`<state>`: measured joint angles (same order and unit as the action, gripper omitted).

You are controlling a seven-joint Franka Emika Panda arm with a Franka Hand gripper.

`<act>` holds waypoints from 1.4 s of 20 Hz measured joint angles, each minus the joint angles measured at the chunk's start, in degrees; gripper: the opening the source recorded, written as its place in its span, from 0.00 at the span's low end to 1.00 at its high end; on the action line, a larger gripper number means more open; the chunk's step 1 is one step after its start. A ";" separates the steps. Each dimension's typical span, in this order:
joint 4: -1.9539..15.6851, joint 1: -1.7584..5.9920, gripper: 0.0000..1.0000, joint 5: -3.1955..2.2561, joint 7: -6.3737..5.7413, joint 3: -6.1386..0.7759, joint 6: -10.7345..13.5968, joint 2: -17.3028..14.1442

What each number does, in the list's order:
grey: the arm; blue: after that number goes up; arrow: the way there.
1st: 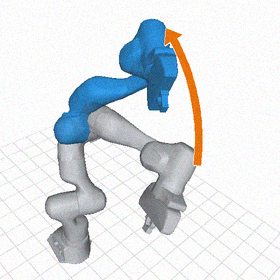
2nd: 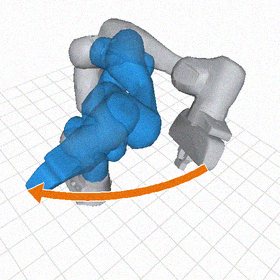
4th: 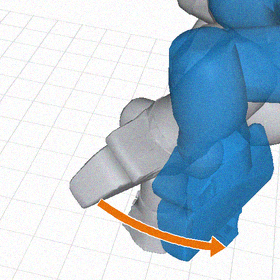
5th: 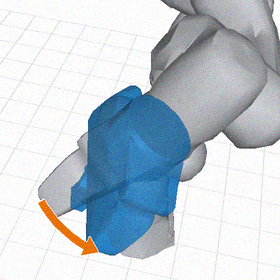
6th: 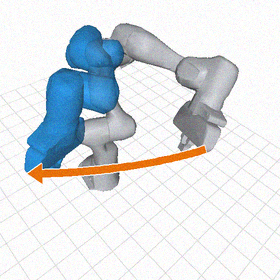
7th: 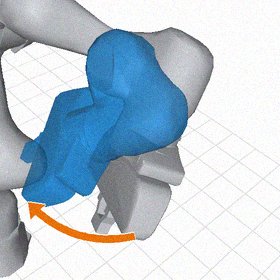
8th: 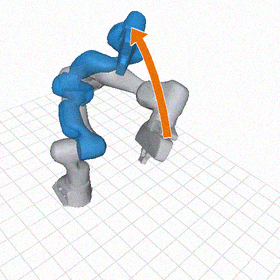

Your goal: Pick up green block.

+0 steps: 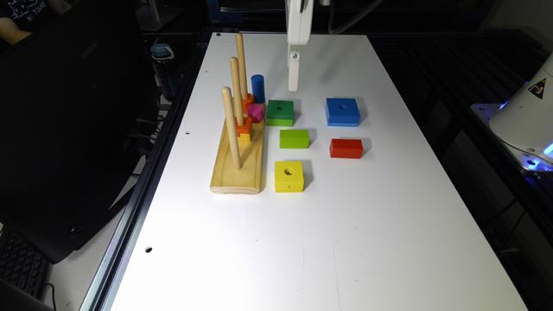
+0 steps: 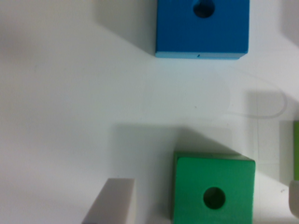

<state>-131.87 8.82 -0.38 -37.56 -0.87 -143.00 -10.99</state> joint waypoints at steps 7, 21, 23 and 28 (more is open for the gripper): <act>0.00 0.00 1.00 0.00 0.00 0.00 -0.08 -0.21; 0.24 -0.03 1.00 0.01 -0.69 -0.93 -3.39 -3.46; 0.33 -0.02 1.00 0.01 -0.81 -1.15 -3.40 -3.49; 0.37 -0.02 1.00 0.01 -0.81 -1.17 -3.43 -3.54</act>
<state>-131.50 8.80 -0.37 -38.38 -2.04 -146.43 -14.53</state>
